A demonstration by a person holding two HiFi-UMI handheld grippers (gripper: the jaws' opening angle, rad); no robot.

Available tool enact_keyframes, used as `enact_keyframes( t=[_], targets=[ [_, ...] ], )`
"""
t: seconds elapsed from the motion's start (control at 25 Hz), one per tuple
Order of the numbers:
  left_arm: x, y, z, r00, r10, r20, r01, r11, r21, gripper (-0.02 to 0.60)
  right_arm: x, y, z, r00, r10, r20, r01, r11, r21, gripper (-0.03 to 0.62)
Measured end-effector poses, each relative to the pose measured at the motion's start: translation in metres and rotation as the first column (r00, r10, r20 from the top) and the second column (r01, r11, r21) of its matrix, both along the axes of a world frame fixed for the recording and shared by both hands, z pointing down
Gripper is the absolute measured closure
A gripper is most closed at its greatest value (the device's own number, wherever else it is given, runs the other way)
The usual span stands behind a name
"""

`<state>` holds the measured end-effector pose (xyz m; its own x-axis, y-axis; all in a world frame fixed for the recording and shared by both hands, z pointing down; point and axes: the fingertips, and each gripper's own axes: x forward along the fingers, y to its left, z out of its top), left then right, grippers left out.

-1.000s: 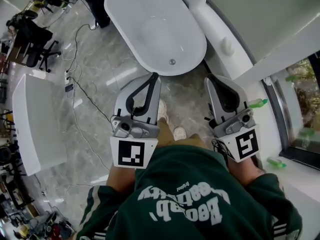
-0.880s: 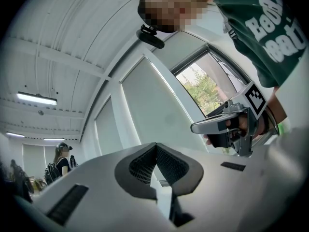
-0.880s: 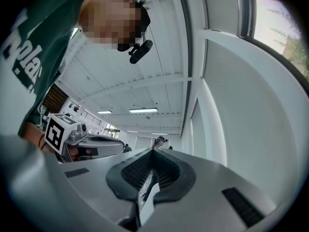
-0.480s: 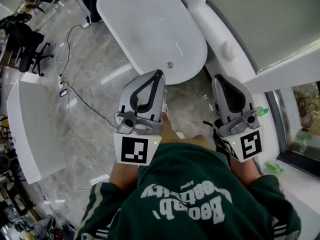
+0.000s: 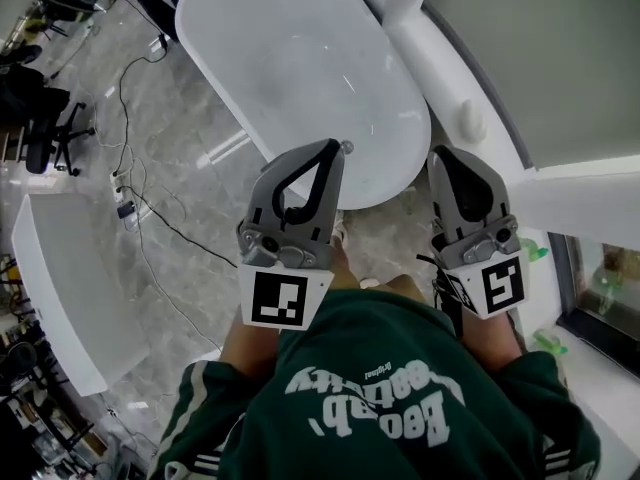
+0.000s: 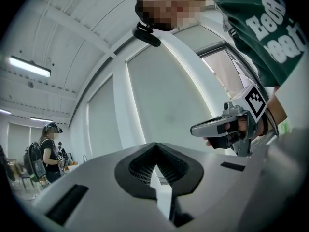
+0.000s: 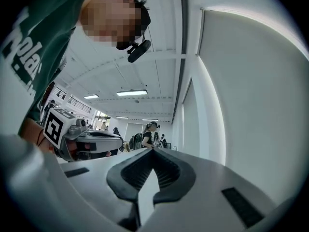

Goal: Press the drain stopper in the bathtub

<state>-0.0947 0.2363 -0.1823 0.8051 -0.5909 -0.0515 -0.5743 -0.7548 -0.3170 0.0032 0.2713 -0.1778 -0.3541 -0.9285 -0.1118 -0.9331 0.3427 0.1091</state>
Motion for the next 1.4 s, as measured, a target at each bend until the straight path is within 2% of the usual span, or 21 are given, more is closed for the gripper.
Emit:
enact_keyframes(
  t=[0.24,0.48,0.72,0.92,1.08,1.2,1.4],
  targets=[
    [0.015,-0.083,0.016,0.997,0.07,0.032,-0.069,0.997,-0.028,0.577,0.004,-0.085,0.014,0.998,0.058,-0.002,-0.058,0.997,-0.049,0.58],
    [0.031,-0.136,0.043,0.992,0.125,0.037,-0.121,0.989,-0.082,0.577,0.018,-0.135,0.038,0.993,0.118,-0.012,-0.119,0.988,-0.102,0.58],
    [0.042,-0.168,0.069,0.991,0.127,0.038,-0.121,0.984,-0.135,0.577,0.03,-0.163,0.066,0.992,0.129,-0.01,-0.129,0.977,-0.169,0.58],
    [0.056,-0.185,0.104,0.995,0.089,0.053,-0.078,0.98,-0.185,0.577,0.045,-0.182,0.093,0.994,0.109,0.016,-0.105,0.98,-0.171,0.58],
    [0.077,-0.201,0.147,0.996,0.046,0.078,-0.027,0.973,-0.228,0.577,0.057,-0.204,0.134,0.995,0.028,0.096,-0.01,0.982,-0.187,0.58],
    [0.092,-0.218,0.189,0.993,-0.002,0.114,0.032,0.964,-0.264,0.577,0.065,-0.227,0.18,0.987,-0.047,0.152,0.082,0.97,-0.23,0.58],
    [0.106,-0.239,0.287,0.975,-0.095,0.202,0.164,0.917,-0.363,0.577,0.072,-0.253,0.271,0.947,-0.175,0.269,0.26,0.91,-0.322,0.581]
  ],
)
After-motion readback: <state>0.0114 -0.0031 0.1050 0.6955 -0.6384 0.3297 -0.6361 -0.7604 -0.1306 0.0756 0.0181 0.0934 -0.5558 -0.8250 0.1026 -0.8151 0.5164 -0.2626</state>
